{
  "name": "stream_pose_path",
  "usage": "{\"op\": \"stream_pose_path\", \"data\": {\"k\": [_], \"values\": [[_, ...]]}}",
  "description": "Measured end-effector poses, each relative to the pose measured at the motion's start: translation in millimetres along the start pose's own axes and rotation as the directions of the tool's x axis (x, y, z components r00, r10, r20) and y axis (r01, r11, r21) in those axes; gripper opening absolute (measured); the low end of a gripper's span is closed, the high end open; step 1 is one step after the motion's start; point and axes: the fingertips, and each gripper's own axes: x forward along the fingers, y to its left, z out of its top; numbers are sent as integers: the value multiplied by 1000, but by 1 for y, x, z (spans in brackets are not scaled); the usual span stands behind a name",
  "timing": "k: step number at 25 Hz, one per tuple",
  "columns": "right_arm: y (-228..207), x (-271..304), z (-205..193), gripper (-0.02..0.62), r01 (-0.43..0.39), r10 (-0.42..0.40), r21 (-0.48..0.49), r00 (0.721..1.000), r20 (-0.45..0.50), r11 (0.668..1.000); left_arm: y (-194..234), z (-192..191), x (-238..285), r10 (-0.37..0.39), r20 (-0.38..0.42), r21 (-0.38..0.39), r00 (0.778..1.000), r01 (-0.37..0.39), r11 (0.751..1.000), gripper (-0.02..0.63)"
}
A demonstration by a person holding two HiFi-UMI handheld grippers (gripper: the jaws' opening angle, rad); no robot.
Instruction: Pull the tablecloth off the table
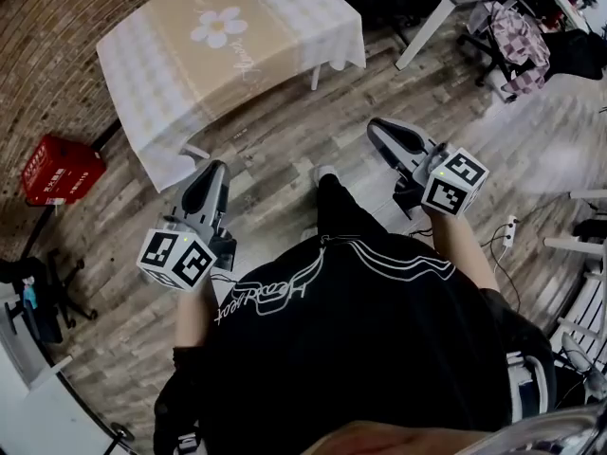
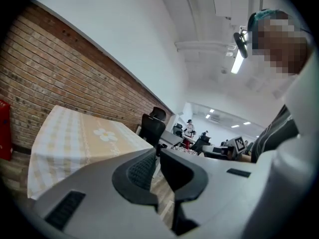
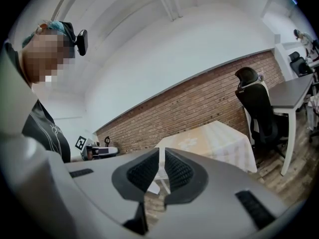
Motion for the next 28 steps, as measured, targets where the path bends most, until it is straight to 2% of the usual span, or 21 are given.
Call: {"op": "stream_pose_path", "data": {"k": [4,7,9,11,14,17,20,24,28], "values": [[-39,15,7,2,17,-17,16,1000,-1,1000,29,1,0,107,14,-24,994,-107,994,8],[-70,29,12,9,30,-30,34,1000,3,999,52,1,0,187,20,-5,982,-187,982,8],[-93,39,13,38,39,-39,42,999,-5,998,69,4,0,247,42,16,968,-248,969,8],[-118,48,14,40,59,-59,49,998,-12,997,84,7,0,300,69,38,952,-303,952,8],[-156,65,16,66,101,-100,40,994,-41,994,107,8,4,356,76,26,932,-358,933,30],[-189,90,14,102,112,-112,-3,989,-93,994,140,3,5,435,66,-16,898,-435,900,65],[-222,113,10,130,134,-140,-49,980,-140,990,172,-2,3,509,53,-17,859,-509,860,96],[-272,134,-2,166,207,-233,-146,952,-198,967,205,-12,2,548,30,4,836,-548,836,173],[-312,150,-18,210,233,-278,-191,924,-261,954,238,-21,-4,613,23,5,790,-613,790,213]]}}
